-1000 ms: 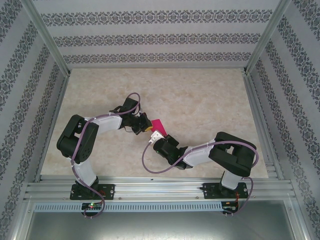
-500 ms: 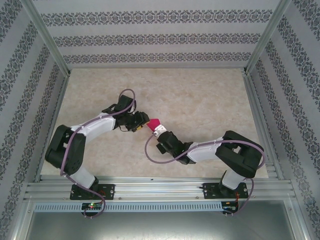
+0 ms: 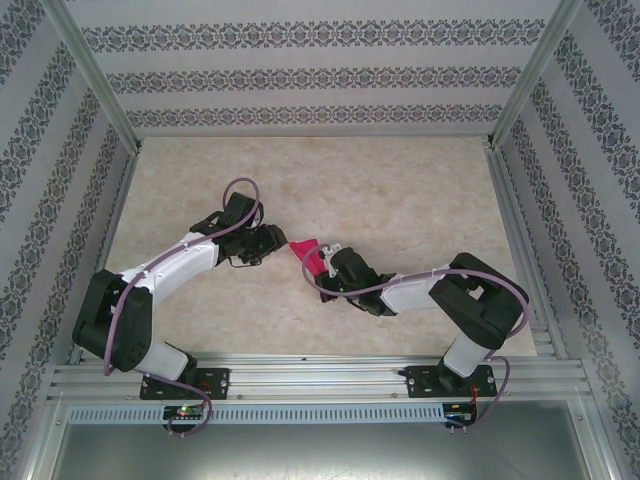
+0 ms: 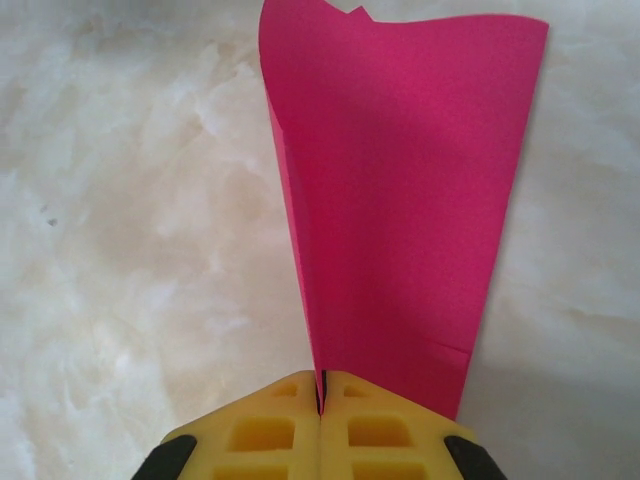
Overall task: Fold a paper plane with a square sheet of paper (pick it up from the middle)
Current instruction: Fold the wing for the fifth time at the center of the table.
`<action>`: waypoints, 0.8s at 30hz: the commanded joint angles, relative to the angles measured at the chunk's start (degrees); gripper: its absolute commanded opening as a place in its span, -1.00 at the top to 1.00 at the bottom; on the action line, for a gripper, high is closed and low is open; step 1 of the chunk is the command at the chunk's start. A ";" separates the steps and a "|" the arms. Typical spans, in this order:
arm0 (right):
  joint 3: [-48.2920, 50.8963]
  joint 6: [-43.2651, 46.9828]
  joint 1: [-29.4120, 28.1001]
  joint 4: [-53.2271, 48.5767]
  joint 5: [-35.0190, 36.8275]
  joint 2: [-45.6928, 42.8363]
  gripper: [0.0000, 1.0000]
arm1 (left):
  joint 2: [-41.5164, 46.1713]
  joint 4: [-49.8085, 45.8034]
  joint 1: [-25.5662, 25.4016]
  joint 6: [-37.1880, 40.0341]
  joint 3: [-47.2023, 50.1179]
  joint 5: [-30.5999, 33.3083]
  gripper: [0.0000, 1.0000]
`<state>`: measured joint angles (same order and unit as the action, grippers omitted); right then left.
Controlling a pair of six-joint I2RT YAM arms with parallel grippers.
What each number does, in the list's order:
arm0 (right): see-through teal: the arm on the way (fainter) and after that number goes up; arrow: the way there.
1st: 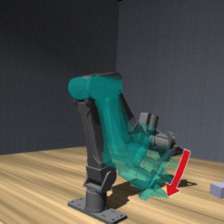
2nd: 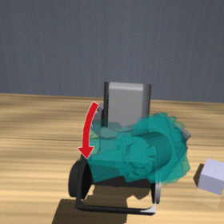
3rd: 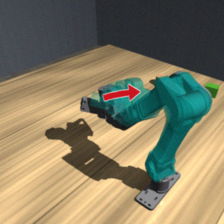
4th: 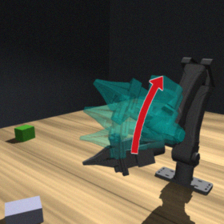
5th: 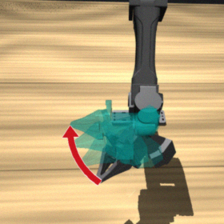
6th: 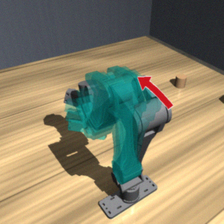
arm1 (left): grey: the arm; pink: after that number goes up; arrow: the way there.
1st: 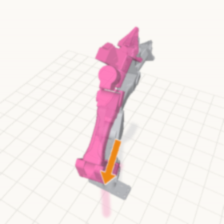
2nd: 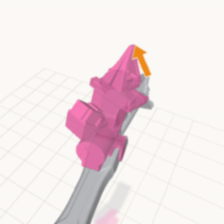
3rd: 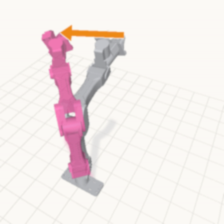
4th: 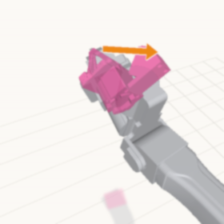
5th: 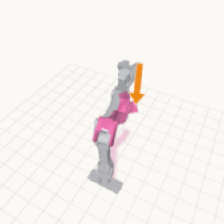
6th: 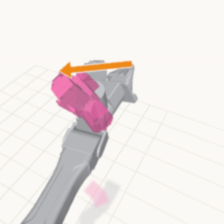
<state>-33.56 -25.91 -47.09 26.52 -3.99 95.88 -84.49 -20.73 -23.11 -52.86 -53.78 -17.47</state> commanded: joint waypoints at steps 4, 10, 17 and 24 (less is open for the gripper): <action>1.03 -9.80 3.36 4.41 -9.27 2.88 1.00 | 0.38 -1.64 0.79 1.18 1.28 0.29 -0.02; 1.65 -14.95 6.57 7.38 -16.64 4.19 1.00 | 0.43 -0.71 0.78 1.27 1.99 -0.46 0.00; 2.35 -12.94 7.09 7.85 -16.36 2.53 1.00 | -3.63 6.49 0.72 -0.93 1.34 -8.09 -0.21; 1.70 -1.95 2.91 1.72 -7.15 -0.63 1.00 | -12.73 9.22 0.56 -4.30 -3.63 -13.08 -0.30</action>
<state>-31.64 -34.28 -42.26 31.03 -15.84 97.25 -94.78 -14.13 -23.11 -54.94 -54.41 -27.07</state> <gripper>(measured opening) 0.052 0.651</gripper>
